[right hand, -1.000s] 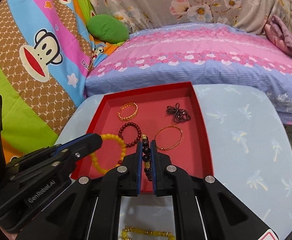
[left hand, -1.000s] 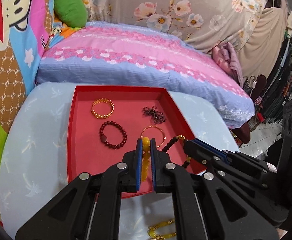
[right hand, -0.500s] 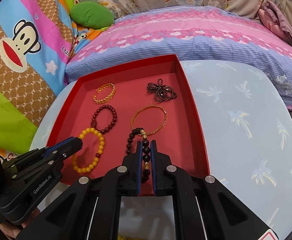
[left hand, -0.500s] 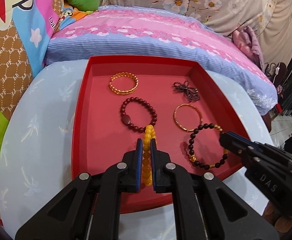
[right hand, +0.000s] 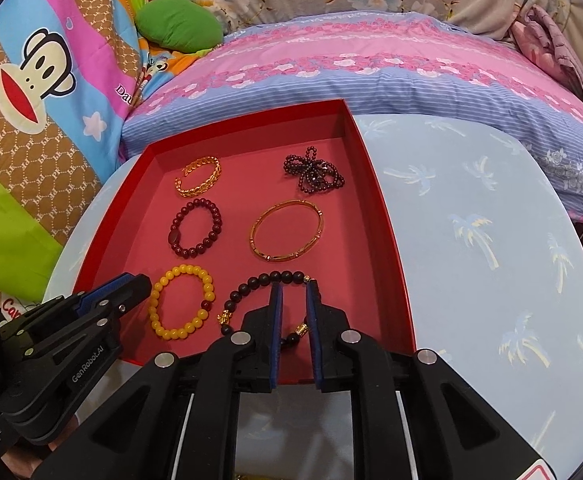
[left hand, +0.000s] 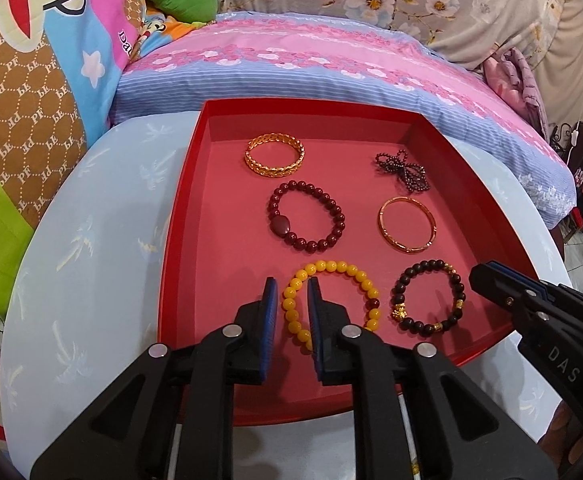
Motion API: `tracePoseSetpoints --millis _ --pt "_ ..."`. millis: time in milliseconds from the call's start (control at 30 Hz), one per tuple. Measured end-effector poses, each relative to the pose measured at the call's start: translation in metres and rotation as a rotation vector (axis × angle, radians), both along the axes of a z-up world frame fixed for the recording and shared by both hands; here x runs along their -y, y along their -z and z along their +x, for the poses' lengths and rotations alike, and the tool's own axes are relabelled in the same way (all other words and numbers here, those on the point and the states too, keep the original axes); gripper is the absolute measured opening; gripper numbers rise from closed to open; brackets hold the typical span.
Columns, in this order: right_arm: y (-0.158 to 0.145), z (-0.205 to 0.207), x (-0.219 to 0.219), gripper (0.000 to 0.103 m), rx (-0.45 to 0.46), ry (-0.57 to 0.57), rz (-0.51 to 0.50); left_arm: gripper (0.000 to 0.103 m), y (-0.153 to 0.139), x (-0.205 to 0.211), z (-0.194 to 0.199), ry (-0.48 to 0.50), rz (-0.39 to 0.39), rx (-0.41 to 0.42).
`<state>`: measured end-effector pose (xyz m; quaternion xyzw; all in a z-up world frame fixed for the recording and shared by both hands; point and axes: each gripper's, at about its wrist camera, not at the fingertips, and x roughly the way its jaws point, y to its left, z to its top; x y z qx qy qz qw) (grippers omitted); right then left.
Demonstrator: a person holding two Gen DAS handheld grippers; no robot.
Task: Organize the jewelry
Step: 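Carry both bead bracelets into the red box and open both tools, then withdraw both tools toward the yellow bead bracelet with gold charms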
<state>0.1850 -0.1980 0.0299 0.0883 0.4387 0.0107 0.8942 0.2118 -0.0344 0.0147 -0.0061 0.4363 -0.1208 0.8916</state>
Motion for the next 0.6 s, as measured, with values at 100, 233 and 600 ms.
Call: tracePoseSetpoints --millis 100,233,600 --pt "-0.001 -0.002 -0.001 0.021 0.007 0.0 0.0 0.026 -0.001 0.003 -0.003 0.002 0.006 0.01" --pt "-0.004 -0.006 -0.003 0.022 0.013 -0.003 0.002 0.033 -0.004 0.006 -0.007 0.003 0.012 0.024" --pt "-0.015 -0.02 -0.005 0.023 0.035 -0.004 0.001 0.033 -0.01 0.007 -0.02 0.003 0.018 0.025"
